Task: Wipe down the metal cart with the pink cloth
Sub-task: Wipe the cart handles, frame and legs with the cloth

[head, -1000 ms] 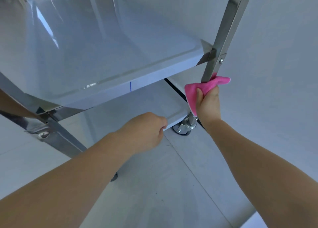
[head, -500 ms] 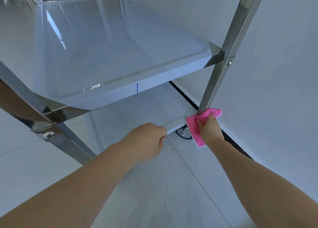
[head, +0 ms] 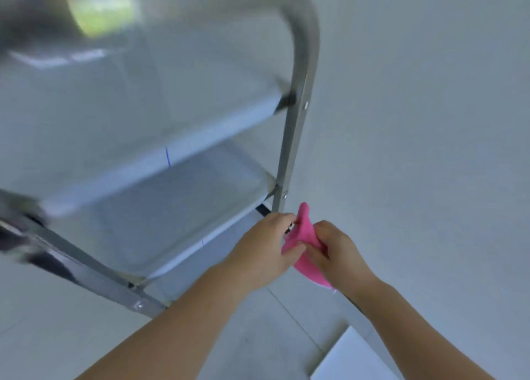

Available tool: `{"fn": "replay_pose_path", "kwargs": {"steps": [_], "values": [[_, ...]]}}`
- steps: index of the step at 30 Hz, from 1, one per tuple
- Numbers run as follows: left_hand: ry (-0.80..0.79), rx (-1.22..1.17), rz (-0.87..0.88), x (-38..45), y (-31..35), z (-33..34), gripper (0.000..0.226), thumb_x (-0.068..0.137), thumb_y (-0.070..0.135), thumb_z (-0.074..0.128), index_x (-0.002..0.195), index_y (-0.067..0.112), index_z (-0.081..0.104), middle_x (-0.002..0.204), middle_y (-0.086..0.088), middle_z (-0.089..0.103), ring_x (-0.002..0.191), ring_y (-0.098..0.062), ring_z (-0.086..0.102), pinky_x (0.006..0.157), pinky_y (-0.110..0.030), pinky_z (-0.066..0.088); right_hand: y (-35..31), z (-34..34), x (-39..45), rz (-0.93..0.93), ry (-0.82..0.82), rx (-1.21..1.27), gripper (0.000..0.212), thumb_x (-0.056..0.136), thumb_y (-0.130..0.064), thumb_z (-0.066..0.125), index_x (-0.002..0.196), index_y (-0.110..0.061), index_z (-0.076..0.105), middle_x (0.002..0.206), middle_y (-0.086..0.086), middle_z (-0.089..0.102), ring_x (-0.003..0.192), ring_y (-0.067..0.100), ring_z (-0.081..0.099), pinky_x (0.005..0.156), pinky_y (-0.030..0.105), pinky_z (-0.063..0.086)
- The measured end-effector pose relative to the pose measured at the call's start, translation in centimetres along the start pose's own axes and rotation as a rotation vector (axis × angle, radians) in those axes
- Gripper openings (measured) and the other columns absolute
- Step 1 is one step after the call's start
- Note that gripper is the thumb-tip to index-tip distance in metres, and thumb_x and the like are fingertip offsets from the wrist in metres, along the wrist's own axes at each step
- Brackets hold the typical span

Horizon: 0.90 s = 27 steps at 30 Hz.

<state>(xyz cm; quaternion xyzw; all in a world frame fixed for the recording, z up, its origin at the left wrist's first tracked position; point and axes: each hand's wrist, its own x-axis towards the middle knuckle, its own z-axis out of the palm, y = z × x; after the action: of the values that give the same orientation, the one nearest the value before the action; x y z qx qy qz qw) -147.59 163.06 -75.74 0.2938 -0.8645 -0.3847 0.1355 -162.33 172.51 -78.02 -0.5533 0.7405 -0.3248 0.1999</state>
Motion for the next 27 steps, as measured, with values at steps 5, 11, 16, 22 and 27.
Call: {"fn": "replay_pose_path", "kwargs": {"steps": [5, 11, 16, 22, 27], "values": [[0.029, -0.185, -0.078, -1.7, 14.8, -11.5, 0.017, 0.076, 0.044, 0.065, 0.085, 0.029, 0.064, 0.077, 0.01, 0.068, 0.07, -0.002, 0.062, 0.066, -0.023, 0.053, -15.1, -12.9, -2.2, 0.0, 0.019, 0.023, 0.007, 0.086, -0.017, 0.06, 0.085, -0.01, 0.062, 0.082, 0.001, 0.051, 0.072, 0.009, 0.053, 0.066, 0.022, 0.043], [0.106, -0.131, -0.031, -5.0, 28.6, -27.8, 0.013, 0.084, 0.03, 0.062, 0.078, 0.018, 0.061, 0.074, 0.004, 0.065, 0.07, -0.011, 0.06, 0.067, -0.028, 0.051, -32.8, -25.1, -1.3, -0.075, 0.022, -0.02, 0.048, 0.077, -0.033, 0.069, 0.121, -0.022, 0.052, 0.101, -0.007, 0.049, 0.088, 0.007, 0.052, 0.076, 0.021, 0.045], [0.267, -0.118, -0.006, -9.1, 30.6, -39.2, 0.015, 0.086, 0.032, 0.06, 0.074, 0.024, 0.054, 0.066, 0.01, 0.058, 0.058, -0.001, 0.052, 0.055, -0.012, 0.042, -43.9, -27.0, 1.5, -0.288, -0.023, -0.217, 0.065, 0.075, -0.038, 0.064, 0.135, -0.022, 0.043, 0.116, 0.0, 0.045, 0.103, 0.019, 0.047, 0.088, 0.034, 0.045], [0.459, -0.156, -0.061, -13.7, 23.3, -51.7, 0.017, 0.082, 0.027, 0.068, 0.073, 0.016, 0.059, 0.061, 0.007, 0.057, 0.054, -0.003, 0.049, 0.055, -0.018, 0.042, -55.5, -19.2, 7.5, -0.434, 0.022, -0.252, 0.03, 0.081, -0.031, 0.065, 0.105, -0.013, 0.063, 0.102, 0.005, 0.056, 0.09, 0.025, 0.053, 0.079, 0.032, 0.044], [0.473, -0.073, -0.082, -17.2, 14.0, -63.3, 0.017, 0.08, 0.03, 0.07, 0.072, 0.018, 0.059, 0.078, 0.008, 0.058, 0.069, -0.004, 0.054, 0.067, -0.018, 0.04, -65.6, -9.4, 12.6, -0.418, 0.027, -0.213, 0.022, 0.082, -0.031, 0.065, 0.089, -0.01, 0.066, 0.084, 0.005, 0.063, 0.076, 0.027, 0.055, 0.072, 0.036, 0.044]]}}
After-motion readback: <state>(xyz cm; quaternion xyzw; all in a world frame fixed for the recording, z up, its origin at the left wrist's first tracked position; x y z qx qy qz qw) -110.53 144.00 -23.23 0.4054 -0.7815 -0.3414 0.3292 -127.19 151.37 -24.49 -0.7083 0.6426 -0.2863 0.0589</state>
